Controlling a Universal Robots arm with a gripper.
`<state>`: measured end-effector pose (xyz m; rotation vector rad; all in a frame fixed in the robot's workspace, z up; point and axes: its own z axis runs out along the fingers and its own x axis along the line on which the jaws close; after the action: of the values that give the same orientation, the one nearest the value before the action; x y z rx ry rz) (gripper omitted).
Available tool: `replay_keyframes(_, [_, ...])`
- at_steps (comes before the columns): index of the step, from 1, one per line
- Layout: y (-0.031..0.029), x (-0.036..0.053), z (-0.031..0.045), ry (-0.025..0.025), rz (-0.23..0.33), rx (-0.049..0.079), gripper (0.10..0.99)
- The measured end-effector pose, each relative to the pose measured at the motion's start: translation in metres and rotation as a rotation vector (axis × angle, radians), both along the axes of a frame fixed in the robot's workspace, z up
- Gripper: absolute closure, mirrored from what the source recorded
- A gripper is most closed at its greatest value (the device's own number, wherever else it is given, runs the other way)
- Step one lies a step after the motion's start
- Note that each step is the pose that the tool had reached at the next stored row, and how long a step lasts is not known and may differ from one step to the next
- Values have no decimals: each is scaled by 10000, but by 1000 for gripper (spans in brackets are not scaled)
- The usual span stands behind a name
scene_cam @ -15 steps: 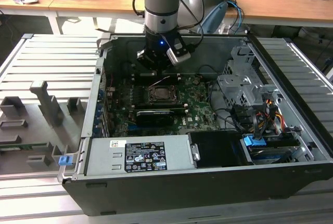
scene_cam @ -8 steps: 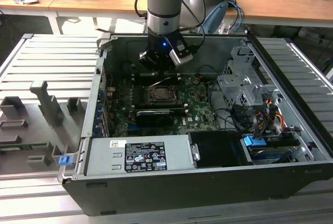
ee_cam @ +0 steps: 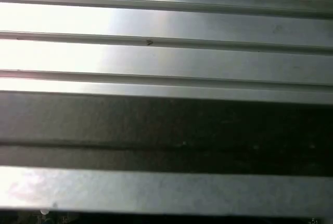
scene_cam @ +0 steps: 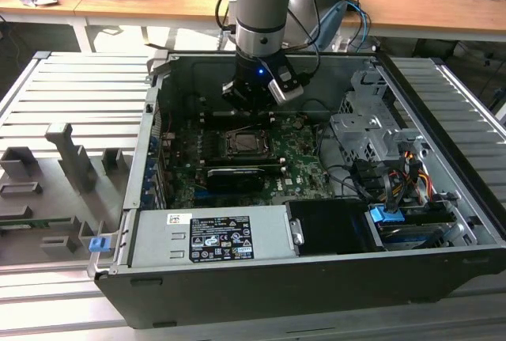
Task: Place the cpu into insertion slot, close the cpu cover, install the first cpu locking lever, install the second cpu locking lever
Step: 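Install the first cpu locking lever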
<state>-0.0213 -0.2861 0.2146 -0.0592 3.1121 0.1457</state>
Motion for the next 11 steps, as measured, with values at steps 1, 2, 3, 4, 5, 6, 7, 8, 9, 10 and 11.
replay_keyframes(1, [0, 2, -11, 0, 0, 0, 980])
replay_keyframes(2, [0, 2, -27, 0, -1, -2, 980])
replay_keyframes(3, [0, 3, -49, 0, 0, -3, 980])
replay_keyframes(4, [0, 3, -60, 0, 0, -4, 980])
replay_keyframes(5, [0, 3, -70, 0, 0, -3, 980])
replay_keyframes(6, [0, 3, -84, -1, 0, -5, 980])
replay_keyframes(7, [0, 3, -94, 0, 1, -14, 980])
replay_keyframes(8, [0, 4, -100, 0, 1, -22, 980])
replay_keyframes(9, [0, 3, -108, 2, -1, -39, 980])
replay_keyframes(10, [-1, 4, -111, 4, 0, -50, 980])
replay_keyframes(11, [0, 4, -115, 2, 0, -54, 980])
